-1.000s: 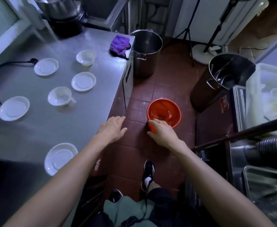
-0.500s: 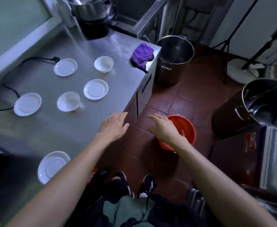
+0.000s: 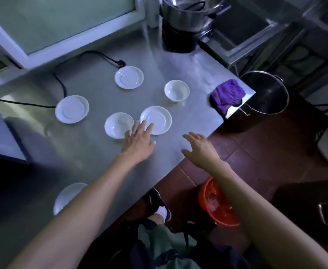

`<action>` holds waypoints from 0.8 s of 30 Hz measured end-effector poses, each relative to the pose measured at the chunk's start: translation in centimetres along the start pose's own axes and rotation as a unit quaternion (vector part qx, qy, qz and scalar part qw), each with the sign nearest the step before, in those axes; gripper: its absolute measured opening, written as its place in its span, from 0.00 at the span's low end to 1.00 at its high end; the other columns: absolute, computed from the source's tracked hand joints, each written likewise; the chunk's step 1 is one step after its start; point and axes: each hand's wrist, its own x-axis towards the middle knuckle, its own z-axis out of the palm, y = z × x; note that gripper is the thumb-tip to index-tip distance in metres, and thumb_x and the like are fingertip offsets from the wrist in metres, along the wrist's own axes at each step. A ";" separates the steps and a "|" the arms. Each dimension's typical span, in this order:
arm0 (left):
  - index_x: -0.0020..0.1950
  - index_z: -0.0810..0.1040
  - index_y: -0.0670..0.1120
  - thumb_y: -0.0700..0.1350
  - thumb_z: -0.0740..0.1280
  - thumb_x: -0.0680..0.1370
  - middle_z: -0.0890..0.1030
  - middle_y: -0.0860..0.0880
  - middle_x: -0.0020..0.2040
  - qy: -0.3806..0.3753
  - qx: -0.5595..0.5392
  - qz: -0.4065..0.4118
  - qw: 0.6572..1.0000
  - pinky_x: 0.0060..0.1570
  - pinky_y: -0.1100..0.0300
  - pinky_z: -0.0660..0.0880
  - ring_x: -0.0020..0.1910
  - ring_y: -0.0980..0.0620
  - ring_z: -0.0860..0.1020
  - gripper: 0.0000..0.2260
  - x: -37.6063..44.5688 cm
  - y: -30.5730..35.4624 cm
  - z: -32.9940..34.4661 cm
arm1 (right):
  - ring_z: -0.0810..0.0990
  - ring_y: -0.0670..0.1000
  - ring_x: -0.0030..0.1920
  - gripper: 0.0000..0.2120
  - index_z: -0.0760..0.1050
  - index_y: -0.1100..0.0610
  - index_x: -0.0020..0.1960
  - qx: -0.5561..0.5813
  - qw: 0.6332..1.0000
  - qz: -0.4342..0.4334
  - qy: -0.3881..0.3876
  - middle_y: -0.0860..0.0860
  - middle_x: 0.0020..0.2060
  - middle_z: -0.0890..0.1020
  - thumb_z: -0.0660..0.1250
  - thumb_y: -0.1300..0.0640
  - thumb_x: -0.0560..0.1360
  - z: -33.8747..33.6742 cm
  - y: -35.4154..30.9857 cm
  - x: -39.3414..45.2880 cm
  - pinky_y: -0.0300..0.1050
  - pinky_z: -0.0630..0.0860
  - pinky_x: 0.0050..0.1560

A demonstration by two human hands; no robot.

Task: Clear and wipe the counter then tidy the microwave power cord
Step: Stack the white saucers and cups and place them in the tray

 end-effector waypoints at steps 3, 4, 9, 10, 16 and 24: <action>0.80 0.51 0.50 0.56 0.60 0.81 0.50 0.46 0.81 -0.002 -0.002 -0.039 0.999 0.71 0.36 0.59 0.79 0.43 0.47 0.32 2.1 -2.3 -0.8 | 0.62 0.56 0.75 0.28 0.65 0.51 0.75 -0.016 1.000 -0.020 -0.002 0.52 0.74 0.67 0.66 0.48 0.78 -0.9 -0.7 3.5 0.54 0.65 0.68; 0.81 0.50 0.50 0.56 0.60 0.81 0.49 0.46 0.81 -0.006 -0.004 -0.051 0.999 0.72 0.36 0.57 0.79 0.43 0.46 0.32 2.7 -3.1 -1.1 | 0.61 0.56 0.75 0.28 0.64 0.51 0.76 -0.020 0.999 -0.025 -0.005 0.53 0.74 0.66 0.66 0.47 0.78 -1.2 -1.1 4.5 0.55 0.64 0.69; 0.81 0.47 0.52 0.58 0.60 0.81 0.46 0.47 0.82 -0.037 -0.015 -0.111 0.993 0.72 0.34 0.55 0.80 0.42 0.43 0.33 4.7 -6.3 -1.2 | 0.57 0.56 0.77 0.30 0.61 0.50 0.77 -0.039 0.997 -0.053 -0.035 0.52 0.77 0.62 0.65 0.46 0.79 -1.9 -2.3 8.7 0.56 0.61 0.71; 0.81 0.47 0.53 0.59 0.60 0.80 0.46 0.47 0.81 -0.043 -0.017 -0.121 0.992 0.72 0.33 0.55 0.79 0.41 0.43 0.34 5.1 -6.7 -1.2 | 0.57 0.56 0.77 0.30 0.61 0.50 0.77 -0.042 0.997 -0.059 -0.036 0.53 0.77 0.62 0.66 0.46 0.79 -2.0 -2.5 9.6 0.56 0.61 0.71; 0.80 0.45 0.55 0.62 0.65 0.76 0.41 0.49 0.81 -0.075 -0.067 -0.185 0.978 0.71 0.32 0.56 0.80 0.40 0.40 0.40 6.8 -8.2 -1.0 | 0.58 0.56 0.76 0.29 0.62 0.50 0.76 -0.062 0.991 -0.101 -0.063 0.53 0.77 0.63 0.65 0.47 0.79 -2.2 -3.2 15.0 0.55 0.61 0.71; 0.78 0.54 0.56 0.67 0.65 0.70 0.53 0.49 0.78 -0.051 -0.057 -0.230 0.970 0.65 0.37 0.64 0.76 0.43 0.53 0.41 10.0 -7.7 -1.9 | 0.56 0.57 0.77 0.29 0.65 0.51 0.75 -0.081 0.983 -0.154 -0.063 0.53 0.78 0.60 0.68 0.48 0.77 -3.5 -2.4 21.6 0.56 0.61 0.71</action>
